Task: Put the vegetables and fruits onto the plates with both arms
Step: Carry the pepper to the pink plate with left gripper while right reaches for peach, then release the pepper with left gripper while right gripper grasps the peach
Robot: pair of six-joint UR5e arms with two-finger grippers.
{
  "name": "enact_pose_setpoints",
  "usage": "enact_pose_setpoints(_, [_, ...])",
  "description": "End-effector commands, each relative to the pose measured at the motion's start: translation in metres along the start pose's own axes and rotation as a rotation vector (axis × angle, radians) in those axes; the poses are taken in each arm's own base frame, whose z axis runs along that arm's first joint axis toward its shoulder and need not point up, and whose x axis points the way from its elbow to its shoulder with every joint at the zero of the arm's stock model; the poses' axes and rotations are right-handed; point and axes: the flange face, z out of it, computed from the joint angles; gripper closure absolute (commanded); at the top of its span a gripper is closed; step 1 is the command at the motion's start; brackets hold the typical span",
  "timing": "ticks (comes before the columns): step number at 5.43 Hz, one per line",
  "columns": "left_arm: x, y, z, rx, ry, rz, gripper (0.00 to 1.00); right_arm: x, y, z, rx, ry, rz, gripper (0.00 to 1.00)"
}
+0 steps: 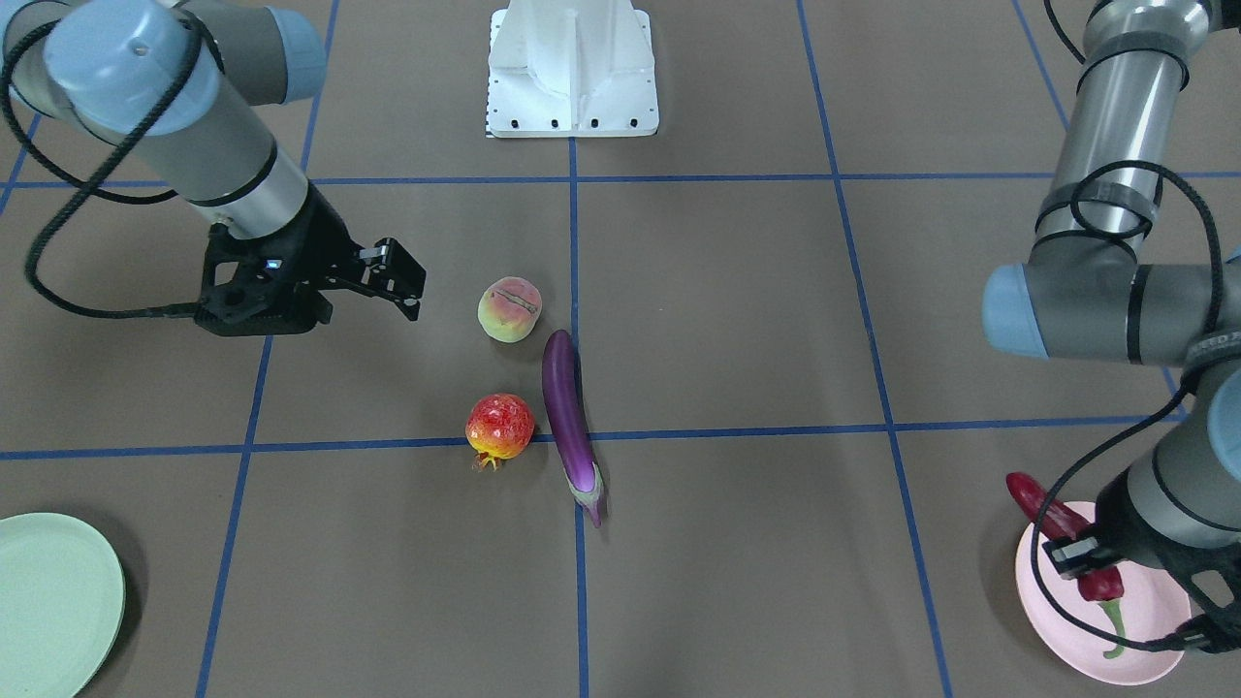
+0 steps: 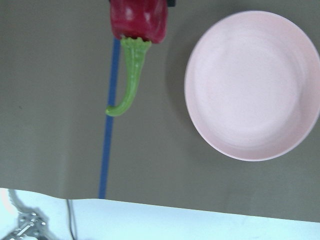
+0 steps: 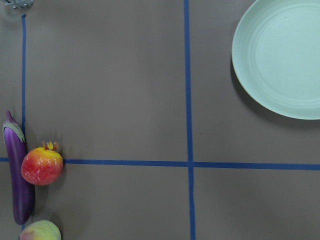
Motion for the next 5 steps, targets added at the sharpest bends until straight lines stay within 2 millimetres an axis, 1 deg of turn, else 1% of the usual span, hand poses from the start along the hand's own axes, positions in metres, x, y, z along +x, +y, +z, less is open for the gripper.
enact_pose_setpoints(1, [-0.040, -0.019, 0.055, 0.075, -0.094, -0.007, 1.00, -0.046, 0.022, 0.034, -0.003, 0.024, 0.016, 0.00])
enact_pose_setpoints(2, [-0.056, -0.026, 0.080, 0.111, -0.153, -0.010, 1.00, -0.052, 0.031, 0.047, -0.018, 0.034, 0.020, 0.00])
enact_pose_setpoints(3, [-0.062, -0.024, 0.091, 0.118, -0.162, -0.006, 1.00, -0.059, 0.032, 0.059, -0.021, 0.050, 0.019, 0.00])
enact_pose_setpoints(4, [-0.056, -0.019, 0.095, 0.119, -0.168, 0.004, 1.00, -0.061, 0.036, 0.073, -0.021, 0.071, 0.016, 0.00])
enact_pose_setpoints(5, [-0.046, -0.012, 0.105, 0.147, -0.211, 0.025, 1.00, -0.064, 0.040, 0.089, -0.019, 0.097, 0.010, 0.00])
